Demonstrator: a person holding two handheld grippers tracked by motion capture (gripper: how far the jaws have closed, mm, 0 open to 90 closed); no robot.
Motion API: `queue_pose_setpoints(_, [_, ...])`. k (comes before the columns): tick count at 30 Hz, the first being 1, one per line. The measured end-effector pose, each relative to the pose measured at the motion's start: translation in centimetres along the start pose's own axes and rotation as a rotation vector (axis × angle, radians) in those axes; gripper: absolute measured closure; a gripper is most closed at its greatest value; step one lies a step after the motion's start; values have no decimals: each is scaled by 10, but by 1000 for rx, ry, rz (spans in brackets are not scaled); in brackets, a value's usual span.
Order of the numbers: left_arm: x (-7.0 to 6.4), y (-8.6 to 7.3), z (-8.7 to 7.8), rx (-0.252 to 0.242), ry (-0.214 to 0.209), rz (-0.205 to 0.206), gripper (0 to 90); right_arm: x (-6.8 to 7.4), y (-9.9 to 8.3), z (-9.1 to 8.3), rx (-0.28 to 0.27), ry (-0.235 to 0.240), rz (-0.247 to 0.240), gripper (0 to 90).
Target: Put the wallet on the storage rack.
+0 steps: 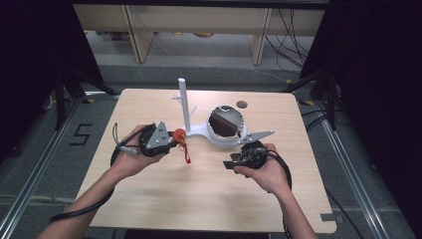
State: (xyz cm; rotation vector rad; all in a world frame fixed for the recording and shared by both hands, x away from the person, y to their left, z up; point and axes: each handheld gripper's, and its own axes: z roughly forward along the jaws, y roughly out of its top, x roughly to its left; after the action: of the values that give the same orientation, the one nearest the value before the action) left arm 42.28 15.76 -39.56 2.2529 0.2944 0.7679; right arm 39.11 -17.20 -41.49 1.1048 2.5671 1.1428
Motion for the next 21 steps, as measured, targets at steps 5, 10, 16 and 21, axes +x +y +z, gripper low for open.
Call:
queue_pose_setpoints(5, [14,-2,-4,34,28,-4,681,-12,-23,10,-54,-56,58,557])
queue_pose_setpoints(10, [27,0,-9,57,44,-6,680,-19,-40,21,-71,-99,83,550])
queue_pose_setpoints(16, [44,5,-13,66,78,-29,680,-24,-56,25,-145,-141,119,551])
queue_pose_setpoints(21, [51,9,-13,54,96,-47,680,-26,-68,26,-194,-203,118,552])
